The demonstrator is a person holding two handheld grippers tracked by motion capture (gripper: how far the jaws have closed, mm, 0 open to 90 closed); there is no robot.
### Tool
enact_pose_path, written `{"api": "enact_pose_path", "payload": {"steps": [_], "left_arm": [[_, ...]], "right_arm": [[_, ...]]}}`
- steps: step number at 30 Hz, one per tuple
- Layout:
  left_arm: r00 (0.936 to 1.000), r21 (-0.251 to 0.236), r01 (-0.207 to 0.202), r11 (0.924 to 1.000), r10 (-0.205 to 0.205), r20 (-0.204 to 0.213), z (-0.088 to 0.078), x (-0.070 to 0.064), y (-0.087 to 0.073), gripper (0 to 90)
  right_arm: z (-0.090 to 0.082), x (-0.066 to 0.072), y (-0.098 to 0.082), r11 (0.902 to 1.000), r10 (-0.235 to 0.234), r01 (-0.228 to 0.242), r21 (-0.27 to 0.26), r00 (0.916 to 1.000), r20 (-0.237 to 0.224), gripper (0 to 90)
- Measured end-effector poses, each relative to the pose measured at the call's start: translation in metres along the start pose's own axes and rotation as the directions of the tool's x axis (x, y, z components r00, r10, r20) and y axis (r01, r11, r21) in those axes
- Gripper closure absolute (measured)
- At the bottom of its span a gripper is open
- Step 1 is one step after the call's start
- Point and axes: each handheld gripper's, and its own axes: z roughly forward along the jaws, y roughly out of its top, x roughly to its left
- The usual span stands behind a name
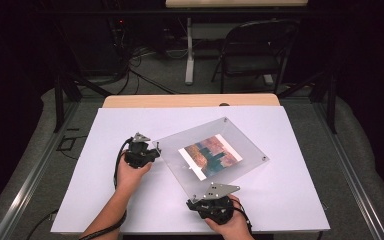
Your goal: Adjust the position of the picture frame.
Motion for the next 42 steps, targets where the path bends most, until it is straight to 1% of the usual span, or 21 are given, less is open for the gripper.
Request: {"api": "enact_pose_path", "payload": {"steps": [6,9,11,15,16,17,18,22,24,25,26,27,28,31,32,34,35,36,37,40,42], "left_arm": [[1.0000,-0.007,0.002,1.0000,-0.002,-0.001,-0.006,0.000,-0.004,83.8],[1.0000,-0.011,0.005,0.9999,-0.005,-0.002,-0.013,0.002,-0.007,83.9],[0.9999,-0.020,0.017,0.9997,-0.017,0.000,-0.018,0.002,-0.010,84.1],[0.9998,-0.019,0.015,0.9997,-0.015,0.010,-0.028,0.002,-0.018,84.8],[0.9998,-0.019,0.015,0.9997,-0.015,0.010,-0.028,0.002,-0.018,84.9],[0.9997,-0.022,0.019,0.9996,-0.018,0.017,-0.030,0.000,-0.020,84.9],[0.9995,-0.025,0.018,0.9995,-0.017,0.025,-0.035,-0.003,-0.025,85.3],[0.9990,-0.033,0.017,0.9993,-0.016,0.041,-0.041,-0.011,-0.030,85.5],[0.9979,-0.034,0.014,0.9993,-0.012,0.064,-0.045,-0.017,-0.035,85.6],[0.9979,-0.034,0.014,0.9993,-0.012,0.064,-0.045,-0.017,-0.035,85.7],[0.9967,-0.041,0.019,0.9990,-0.016,0.080,-0.048,-0.022,-0.038,85.6],[0.9967,-0.041,0.019,0.9990,-0.016,0.080,-0.048,-0.022,-0.038,85.7],[0.9960,-0.041,0.018,0.9990,-0.014,0.088,-0.049,-0.025,-0.039,85.7],[0.9938,-0.047,0.022,0.9986,-0.017,0.110,-0.052,-0.033,-0.044,85.7],[0.9910,-0.051,0.021,0.9985,-0.014,0.133,-0.054,-0.039,-0.046,85.7],[0.9895,-0.051,0.022,0.9985,-0.014,0.144,-0.055,-0.042,-0.047,85.7],[0.9864,-0.053,0.019,0.9984,-0.010,0.164,-0.057,-0.047,-0.049,85.7],[0.9864,-0.053,0.019,0.9984,-0.010,0.164,-0.057,-0.047,-0.049,85.8],[0.9845,-0.054,0.019,0.9984,-0.009,0.175,-0.057,-0.052,-0.050,85.7],[0.9817,-0.049,0.020,0.9986,-0.011,0.190,-0.058,-0.056,-0.052,85.7],[0.9811,-0.053,0.017,0.9984,-0.007,0.193,-0.057,-0.058,-0.052,85.7]], "right_arm": [[-0.003,-0.003,0.001,1.0000,0.000,0.000,-0.001,1.0000,-0.005,85.7],[-0.007,-0.008,0.001,0.9997,0.023,-0.023,-0.010,0.9997,-0.006,85.8],[-0.011,-0.013,0.002,0.9991,0.039,-0.039,-0.017,0.9992,0.002,85.9],[-0.021,-0.027,0.003,0.9968,0.076,-0.074,-0.028,0.9962,0.043,86.0],[-0.021,-0.027,0.003,0.9968,0.076,-0.074,-0.028,0.9962,0.043,86.0],[-0.024,-0.031,0.003,0.9958,0.088,-0.086,-0.031,0.9949,0.050,85.9],[-0.030,-0.039,0.004,0.9934,0.110,-0.108,-0.037,0.9916,0.067,85.9],[-0.039,-0.049,0.004,0.9899,0.137,-0.133,-0.048,0.9862,0.093,85.9],[-0.047,-0.056,0.003,0.9875,0.154,-0.149,-0.052,0.9810,0.117,85.9],[-0.047,-0.056,0.003,0.9875,0.154,-0.149,-0.052,0.9810,0.117,85.9],[-0.052,-0.060,0.003,0.9854,0.167,-0.162,-0.053,0.9769,0.133,85.9],[-0.052,-0.060,0.003,0.9854,0.167,-0.162,-0.053,0.9769,0.133,85.9],[-0.056,-0.063,0.003,0.9847,0.172,-0.165,-0.055,0.9742,0.146,85.9],[-0.061,-0.067,0.003,0.9835,0.179,-0.171,-0.058,0.9707,0.161,85.9],[-0.066,-0.071,0.002,0.9814,0.190,-0.182,-0.062,0.9654,0.178,85.9],[-0.070,-0.075,0.002,0.9796,0.199,-0.190,-0.064,0.9614,0.190,85.8],[-0.072,-0.077,0.001,0.9774,0.209,-0.197,-0.075,0.9583,0.195,85.8],[-0.072,-0.077,0.001,0.9774,0.209,-0.197,-0.075,0.9583,0.195,85.8],[-0.076,-0.081,0.001,0.9766,0.213,-0.201,-0.078,0.9542,0.210,85.7],[-0.079,-0.084,-0.001,0.9729,0.230,-0.217,-0.080,0.9464,0.227,85.6],[-0.080,-0.085,-0.001,0.9728,0.230,-0.217,-0.080,0.9450,0.232,85.5]]}}
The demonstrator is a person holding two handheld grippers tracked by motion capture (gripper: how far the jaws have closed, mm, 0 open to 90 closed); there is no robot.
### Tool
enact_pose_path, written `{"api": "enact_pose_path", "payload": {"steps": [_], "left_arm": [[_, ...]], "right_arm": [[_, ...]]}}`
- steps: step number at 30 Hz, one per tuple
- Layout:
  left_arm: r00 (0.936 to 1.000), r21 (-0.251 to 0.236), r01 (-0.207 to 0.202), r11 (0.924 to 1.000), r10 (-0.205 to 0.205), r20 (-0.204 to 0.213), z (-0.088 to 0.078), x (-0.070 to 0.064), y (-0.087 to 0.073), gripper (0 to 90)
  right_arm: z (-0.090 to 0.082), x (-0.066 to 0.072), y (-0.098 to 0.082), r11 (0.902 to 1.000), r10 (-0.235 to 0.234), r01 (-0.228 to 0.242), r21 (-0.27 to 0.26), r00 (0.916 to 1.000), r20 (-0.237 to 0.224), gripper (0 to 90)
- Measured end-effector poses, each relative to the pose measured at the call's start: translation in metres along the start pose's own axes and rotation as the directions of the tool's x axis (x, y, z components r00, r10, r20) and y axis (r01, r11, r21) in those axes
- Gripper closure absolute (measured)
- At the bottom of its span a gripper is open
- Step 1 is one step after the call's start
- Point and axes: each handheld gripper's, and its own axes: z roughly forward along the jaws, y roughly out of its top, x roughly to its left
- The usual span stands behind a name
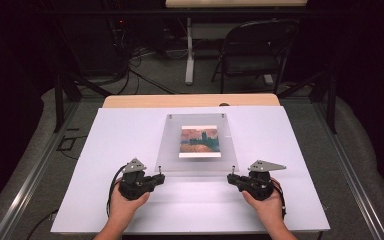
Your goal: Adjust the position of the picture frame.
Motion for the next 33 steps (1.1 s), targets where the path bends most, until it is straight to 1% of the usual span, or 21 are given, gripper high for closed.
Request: {"api": "enact_pose_path", "payload": {"steps": [5,6,9,12,16,20,22,25,29,32,33], "left_arm": [[1.0000,-0.002,-0.001,1.0000,0.001,0.004,0.000,0.001,0.000,85.7],[0.9999,-0.006,0.007,1.0000,-0.007,0.008,0.000,0.002,0.000,85.7],[1.0000,-0.010,0.005,0.9999,-0.005,0.003,0.001,0.001,0.000,85.6],[1.0000,-0.011,0.005,0.9999,-0.005,0.006,0.002,0.000,0.000,85.6],[0.9999,-0.007,0.009,0.9999,-0.009,-0.008,0.006,0.001,0.000,85.6],[0.9997,-0.002,0.013,0.9999,-0.013,-0.022,0.009,0.004,0.001,85.6],[0.9994,-0.009,0.016,0.9998,-0.017,-0.030,0.011,0.007,0.003,85.6],[0.9988,-0.020,0.025,0.9995,-0.026,-0.041,0.013,0.010,0.005,85.6],[0.9981,-0.025,0.035,0.9991,-0.036,-0.049,0.012,0.013,0.007,85.6],[0.9971,-0.037,0.050,0.9981,-0.052,-0.055,0.011,0.017,0.009,85.5],[0.9970,-0.037,0.048,0.9982,-0.050,-0.059,0.011,0.019,0.010,85.5]], "right_arm": [[0.000,-0.001,0.001,1.0000,-0.005,0.005,-0.005,1.0000,0.006,85.6],[0.000,0.000,0.001,1.0000,-0.005,0.005,-0.007,1.0000,0.006,85.6],[-0.001,-0.001,0.002,0.9999,-0.013,0.014,-0.007,0.9998,0.014,85.6],[-0.001,-0.001,0.002,0.9999,-0.008,0.008,-0.011,0.9998,0.018,85.6],[0.002,-0.004,0.003,1.0000,-0.004,0.004,-0.003,0.9995,0.031,85.5],[0.007,-0.005,0.003,0.9999,-0.011,0.012,-0.004,0.9988,0.048,85.6],[0.010,-0.006,0.005,0.9999,-0.013,0.013,-0.001,0.9984,0.056,85.6],[0.015,-0.008,0.008,0.9999,-0.001,0.001,-0.012,0.9984,0.057,85.5],[0.017,-0.009,0.010,1.0000,0.001,0.000,-0.009,0.9986,0.053,85.5],[0.020,-0.008,0.014,0.9999,-0.011,0.012,-0.006,0.9988,0.047,85.6],[0.021,-0.008,0.015,0.9998,-0.017,0.017,-0.006,0.9988,0.046,85.7]]}}
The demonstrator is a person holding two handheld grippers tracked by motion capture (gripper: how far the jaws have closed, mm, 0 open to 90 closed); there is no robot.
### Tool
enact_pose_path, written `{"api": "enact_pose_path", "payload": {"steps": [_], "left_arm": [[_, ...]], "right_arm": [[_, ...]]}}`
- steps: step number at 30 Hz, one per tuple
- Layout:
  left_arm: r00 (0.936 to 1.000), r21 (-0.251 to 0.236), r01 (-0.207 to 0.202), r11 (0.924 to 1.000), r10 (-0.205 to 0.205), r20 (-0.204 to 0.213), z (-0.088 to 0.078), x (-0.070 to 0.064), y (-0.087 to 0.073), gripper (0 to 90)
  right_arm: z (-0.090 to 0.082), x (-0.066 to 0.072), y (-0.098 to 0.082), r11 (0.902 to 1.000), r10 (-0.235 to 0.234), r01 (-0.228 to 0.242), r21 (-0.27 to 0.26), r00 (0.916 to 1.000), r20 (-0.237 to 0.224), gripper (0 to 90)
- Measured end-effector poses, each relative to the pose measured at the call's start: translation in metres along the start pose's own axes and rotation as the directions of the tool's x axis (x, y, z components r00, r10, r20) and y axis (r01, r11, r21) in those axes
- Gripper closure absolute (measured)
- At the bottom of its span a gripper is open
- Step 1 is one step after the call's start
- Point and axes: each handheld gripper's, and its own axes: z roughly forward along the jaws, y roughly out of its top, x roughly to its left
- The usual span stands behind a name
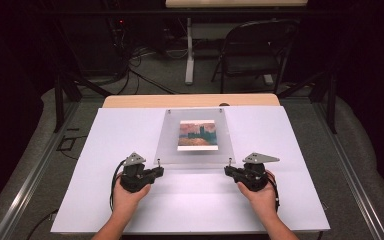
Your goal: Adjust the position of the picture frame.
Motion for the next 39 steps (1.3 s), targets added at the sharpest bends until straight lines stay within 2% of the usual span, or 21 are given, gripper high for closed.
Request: {"api": "enact_pose_path", "payload": {"steps": [6,10,14,21,26,29,31,35,36,39], "left_arm": [[1.0000,-0.009,0.004,0.9999,-0.004,-0.006,0.006,0.002,0.004,85.5],[0.9996,0.018,-0.005,0.9998,0.005,-0.028,0.010,0.005,0.000,85.4],[0.9990,0.037,-0.010,0.9993,0.011,-0.043,0.014,0.007,-0.003,85.4],[0.9987,0.072,-0.020,0.9972,0.023,-0.045,0.020,0.008,-0.007,85.2],[0.9991,0.097,-0.012,0.9952,0.016,-0.039,0.024,0.009,-0.011,84.7],[0.9993,0.094,-0.008,0.9956,0.012,-0.034,0.025,0.010,-0.011,84.3],[0.9995,0.087,0.001,0.9962,0.001,-0.032,0.025,0.010,-0.012,83.9],[0.9995,0.074,0.021,0.9970,-0.019,-0.026,0.023,0.011,-0.013,82.0],[0.9993,0.073,0.019,0.9971,-0.016,-0.034,0.020,0.010,-0.013,78.6],[0.9990,0.065,0.028,0.9975,-0.025,-0.036,0.019,0.010,-0.015,72.0]], "right_arm": [[0.007,-0.007,0.008,1.0000,0.009,-0.009,-0.001,0.9999,0.009,85.6],[0.014,-0.008,0.002,0.9996,0.023,-0.023,0.015,0.9997,0.003,85.4],[0.017,-0.007,-0.001,0.9995,0.013,-0.013,0.027,0.9999,0.005,85.3],[0.021,-0.008,-0.007,0.9981,0.023,-0.024,0.056,0.9997,0.011,84.8],[0.022,-0.010,-0.010,0.9965,0.030,-0.031,0.078,0.9994,0.016,84.1],[0.023,-0.010,-0.011,0.9952,0.018,-0.021,0.096,0.9995,0.027,83.7],[0.021,-0.010,-0.011,0.9958,0.039,-0.041,0.082,0.9989,0.024,82.9],[0.014,-0.011,-0.011,0.9974,0.034,-0.036,0.063,0.9990,0.030,79.7],[0.011,-0.012,-0.012,0.9973,0.043,-0.045,0.057,0.9985,0.034,75.0],[0.009,-0.012,-0.013,0.9974,0.045,-0.047,0.054,0.9983,0.037,71.7]]}}
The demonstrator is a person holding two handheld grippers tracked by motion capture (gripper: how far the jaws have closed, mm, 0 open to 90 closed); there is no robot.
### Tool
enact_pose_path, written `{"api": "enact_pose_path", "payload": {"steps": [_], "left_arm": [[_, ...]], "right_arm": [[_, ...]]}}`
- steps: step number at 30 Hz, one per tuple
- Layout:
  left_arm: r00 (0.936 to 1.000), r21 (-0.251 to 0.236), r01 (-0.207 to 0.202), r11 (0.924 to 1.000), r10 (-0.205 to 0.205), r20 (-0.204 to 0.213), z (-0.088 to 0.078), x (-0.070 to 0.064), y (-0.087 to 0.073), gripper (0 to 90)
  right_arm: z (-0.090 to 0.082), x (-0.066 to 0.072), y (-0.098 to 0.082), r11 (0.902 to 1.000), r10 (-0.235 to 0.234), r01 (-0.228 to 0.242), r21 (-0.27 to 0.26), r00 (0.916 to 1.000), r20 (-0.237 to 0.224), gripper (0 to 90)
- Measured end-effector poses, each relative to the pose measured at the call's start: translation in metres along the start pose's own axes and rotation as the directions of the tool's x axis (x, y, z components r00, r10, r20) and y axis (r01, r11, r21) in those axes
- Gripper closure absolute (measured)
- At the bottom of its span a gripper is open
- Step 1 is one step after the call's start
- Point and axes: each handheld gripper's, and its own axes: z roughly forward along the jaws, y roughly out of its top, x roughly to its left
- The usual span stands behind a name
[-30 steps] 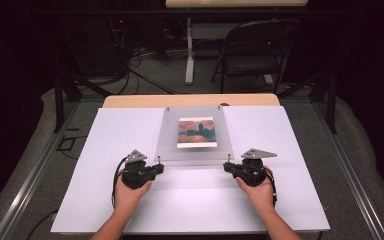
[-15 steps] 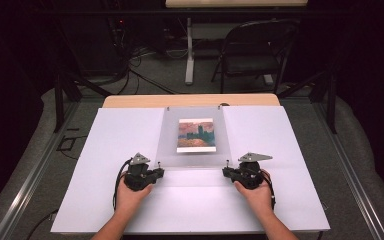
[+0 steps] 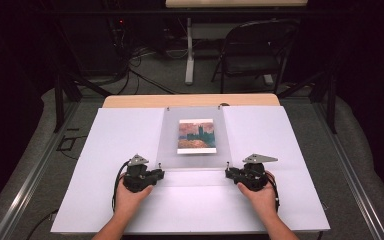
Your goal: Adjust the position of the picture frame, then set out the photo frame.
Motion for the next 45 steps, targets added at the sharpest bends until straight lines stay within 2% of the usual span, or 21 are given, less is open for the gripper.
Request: {"api": "enact_pose_path", "payload": {"steps": [3,5,8,10,13,16,18,19,22,23,24,25,29,30,31,32,34,38,43,45], "left_arm": [[1.0000,-0.016,-0.006,0.9999,0.006,-0.007,-0.004,-0.002,-0.002,64.4],[0.9999,-0.030,-0.010,0.9995,0.010,-0.011,-0.008,-0.004,-0.003,57.3],[0.9991,-0.045,-0.037,0.9983,0.036,-0.024,-0.013,-0.008,-0.005,48.4],[0.9975,-0.048,-0.060,0.9970,0.058,-0.041,-0.015,-0.012,-0.005,44.7],[0.9961,-0.058,-0.080,0.9951,0.078,-0.042,-0.020,-0.016,-0.005,41.1],[0.9964,-0.065,-0.079,0.9948,0.076,-0.036,-0.021,-0.018,-0.006,39.7],[0.9960,-0.059,-0.086,0.9945,0.084,-0.030,-0.026,-0.020,-0.009,39.2],[0.9957,-0.063,-0.088,0.9941,0.086,-0.034,-0.028,-0.020,-0.010,38.3],[0.9949,-0.066,-0.095,0.9932,0.093,-0.038,-0.035,-0.020,-0.012,38.7],[0.9947,-0.069,-0.096,0.9930,0.094,-0.043,-0.038,-0.020,-0.012,39.0],[0.9946,-0.074,-0.096,0.9927,0.092,-0.047,-0.040,-0.020,-0.013,39.8],[0.9953,-0.080,-0.091,0.9926,0.088,-0.041,-0.042,-0.019,-0.013,40.5],[0.9964,-0.087,-0.083,0.9928,0.080,-0.028,-0.048,-0.018,-0.013,42.8],[0.9967,-0.085,-0.079,0.9932,0.078,-0.023,-0.050,-0.017,-0.013,43.8],[0.9967,-0.082,-0.079,0.9935,0.078,-0.025,-0.052,-0.017,-0.014,43.9],[0.9969,-0.082,-0.076,0.9938,0.074,-0.029,-0.053,-0.016,-0.014,43.8],[0.9978,-0.085,-0.062,0.9944,0.060,-0.029,-0.056,-0.015,-0.013,42.9],[0.9988,-0.106,-0.044,0.9934,0.041,-0.026,-0.063,-0.010,-0.009,40.9],[0.9970,-0.121,-0.062,0.9908,0.056,-0.054,-0.071,-0.003,0.004,40.6],[0.9972,-0.124,-0.062,0.9903,0.057,-0.048,-0.072,-0.001,0.010,40.6]], "right_arm": [[-0.003,0.003,0.000,0.9998,-0.020,0.020,-0.010,0.9998,0.006,64.9],[-0.005,0.008,0.001,0.9987,-0.050,0.050,-0.001,0.9986,0.016,57.0],[-0.007,0.014,0.000,0.9973,-0.073,0.073,0.013,0.9971,0.022,48.5],[-0.010,0.017,0.000,0.9955,-0.086,0.085,0.041,0.9959,0.026,43.1],[-0.018,0.021,0.000,0.9951,-0.093,0.092,0.035,0.9953,0.026,41.4],[-0.024,0.021,0.001,0.9953,-0.095,0.095,0.022,0.9951,0.024,41.4],[-0.029,0.022,0.002,0.9945,-0.102,0.102,0.027,0.9943,0.029,41.2],[-0.032,0.023,0.002,0.9924,-0.121,0.120,0.029,0.9923,0.029,42.1],[-0.035,0.024,0.000,0.9922,-0.121,0.120,0.032,0.9923,0.025,43.4],[-0.037,0.025,-0.001,0.9927,-0.117,0.116,0.033,0.9924,0.036,43.5],[-0.038,0.026,-0.002,0.9928,-0.117,0.115,0.032,0.9914,0.058,42.8],[-0.039,0.025,-0.003,0.9919,-0.123,0.121,0.039,0.9905,0.061,42.8],[-0.044,0.024,-0.005,0.9940,-0.109,0.108,0.018,0.9929,0.048,43.8],[-0.045,0.024,-0.004,0.9942,-0.107,0.107,0.012,0.9932,0.045,47.9],[-0.047,0.023,-0.003,0.9947,-0.101,0.101,0.020,0.9946,0.023,50.5],[-0.048,0.024,-0.002,0.9951,-0.097,0.096,0.021,0.9952,0.017,50.6],[-0.050,0.025,-0.001,0.9924,-0.122,0.122,0.017,0.9920,0.030,50.8],[-0.053,0.022,0.003,0.9935,-0.112,0.112,0.020,0.9930,0.036,48.2],[-0.057,0.016,0.011,0.9938,-0.110,0.109,0.019,0.9916,0.068,43.6],[-0.057,0.016,0.013,0.9939,-0.110,0.108,0.021,0.9914,0.071,42.6]]}}
